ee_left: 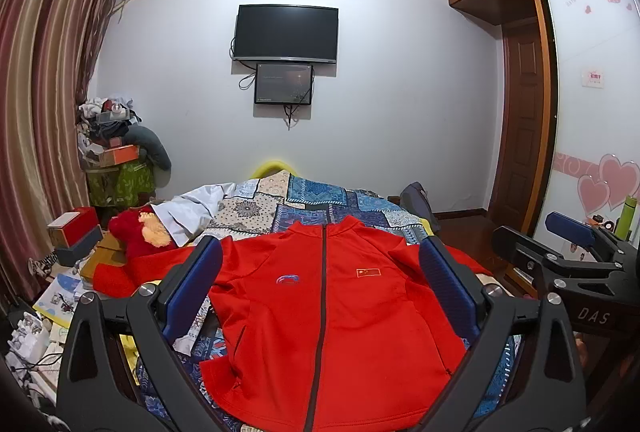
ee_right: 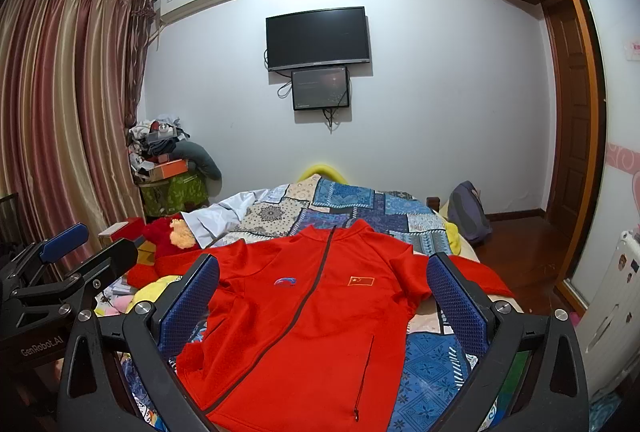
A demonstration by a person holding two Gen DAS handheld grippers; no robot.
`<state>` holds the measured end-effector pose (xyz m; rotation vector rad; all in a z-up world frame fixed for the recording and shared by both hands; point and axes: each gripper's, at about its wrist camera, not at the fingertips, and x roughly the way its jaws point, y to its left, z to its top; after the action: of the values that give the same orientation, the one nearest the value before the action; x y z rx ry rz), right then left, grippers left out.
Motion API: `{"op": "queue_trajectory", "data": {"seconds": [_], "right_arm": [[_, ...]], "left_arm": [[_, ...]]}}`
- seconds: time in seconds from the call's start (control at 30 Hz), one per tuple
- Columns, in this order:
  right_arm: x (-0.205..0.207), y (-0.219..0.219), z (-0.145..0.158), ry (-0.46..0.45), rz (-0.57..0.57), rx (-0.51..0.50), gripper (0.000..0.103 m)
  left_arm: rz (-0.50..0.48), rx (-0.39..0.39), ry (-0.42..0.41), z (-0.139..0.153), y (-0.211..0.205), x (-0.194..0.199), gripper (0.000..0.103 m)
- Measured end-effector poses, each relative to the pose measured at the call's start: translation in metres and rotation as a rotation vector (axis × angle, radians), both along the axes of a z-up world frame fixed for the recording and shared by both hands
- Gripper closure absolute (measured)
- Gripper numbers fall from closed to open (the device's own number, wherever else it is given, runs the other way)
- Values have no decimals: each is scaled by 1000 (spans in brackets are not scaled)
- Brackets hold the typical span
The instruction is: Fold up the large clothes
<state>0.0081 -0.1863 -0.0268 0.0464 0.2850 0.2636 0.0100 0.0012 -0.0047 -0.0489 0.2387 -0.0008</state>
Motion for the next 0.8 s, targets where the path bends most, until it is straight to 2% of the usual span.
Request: {"op": "queue_trajectory", "data": {"seconds": [0.8], "right_arm": [[1, 2, 0, 1, 0, -1, 0]], "left_arm": [[-3, -2, -1, -1, 0, 1, 3]]}}
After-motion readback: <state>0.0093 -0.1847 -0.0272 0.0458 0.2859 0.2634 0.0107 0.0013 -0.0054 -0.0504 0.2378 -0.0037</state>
